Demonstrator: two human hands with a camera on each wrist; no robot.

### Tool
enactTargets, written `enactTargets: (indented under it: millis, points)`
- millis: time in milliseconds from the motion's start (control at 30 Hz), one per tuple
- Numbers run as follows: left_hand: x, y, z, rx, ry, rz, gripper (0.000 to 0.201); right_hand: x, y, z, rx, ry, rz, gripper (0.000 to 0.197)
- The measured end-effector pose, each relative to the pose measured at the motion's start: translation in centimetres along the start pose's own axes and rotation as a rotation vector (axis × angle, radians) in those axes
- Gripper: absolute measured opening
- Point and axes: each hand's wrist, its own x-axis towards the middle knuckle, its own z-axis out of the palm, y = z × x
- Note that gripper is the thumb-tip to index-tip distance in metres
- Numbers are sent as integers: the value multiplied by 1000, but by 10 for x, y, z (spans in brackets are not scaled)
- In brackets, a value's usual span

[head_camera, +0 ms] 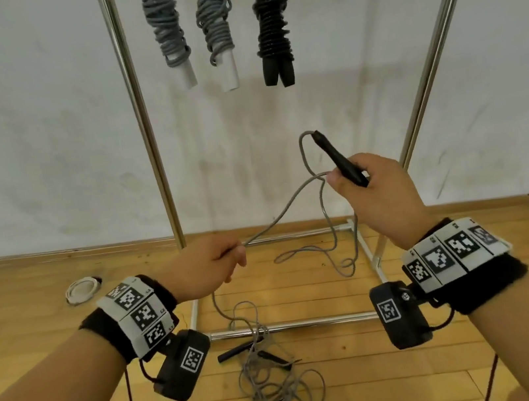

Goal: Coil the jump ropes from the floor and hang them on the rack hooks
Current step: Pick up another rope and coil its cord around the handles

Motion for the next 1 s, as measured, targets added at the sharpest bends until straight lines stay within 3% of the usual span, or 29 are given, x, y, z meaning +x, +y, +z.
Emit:
enactTargets:
  millis: [33, 167, 333, 433, 600, 733, 900, 1000]
  points:
    - [2, 2, -2, -2, 27, 7, 28, 1, -1, 1, -31, 19, -8, 8]
    - [8, 17, -6, -56, 137, 72, 28, 4, -13, 12, 17, -1, -38, 23]
    - [15, 35, -8, -97, 204, 176, 26, -4, -31, 46, 12, -316, -58, 8]
    - [21, 34, -12, -158, 210, 203, 26, -3, -33, 56, -65, -437, -93, 21]
    - [27, 17, -13, 51, 210, 191, 18, 5, -31, 55, -116, -422, -85, 22]
    - [34, 7, -11, 251, 225, 194, 16, 6, -20, 55, -124, -326, -86, 23]
    - [40, -7, -4, 366, 185, 143, 7, 4, -3, 57, -77, -266, -83, 25]
    - [41, -21, -5, 295, 111, 42, 13, 10, 6, 50, 9, -196, -48, 24]
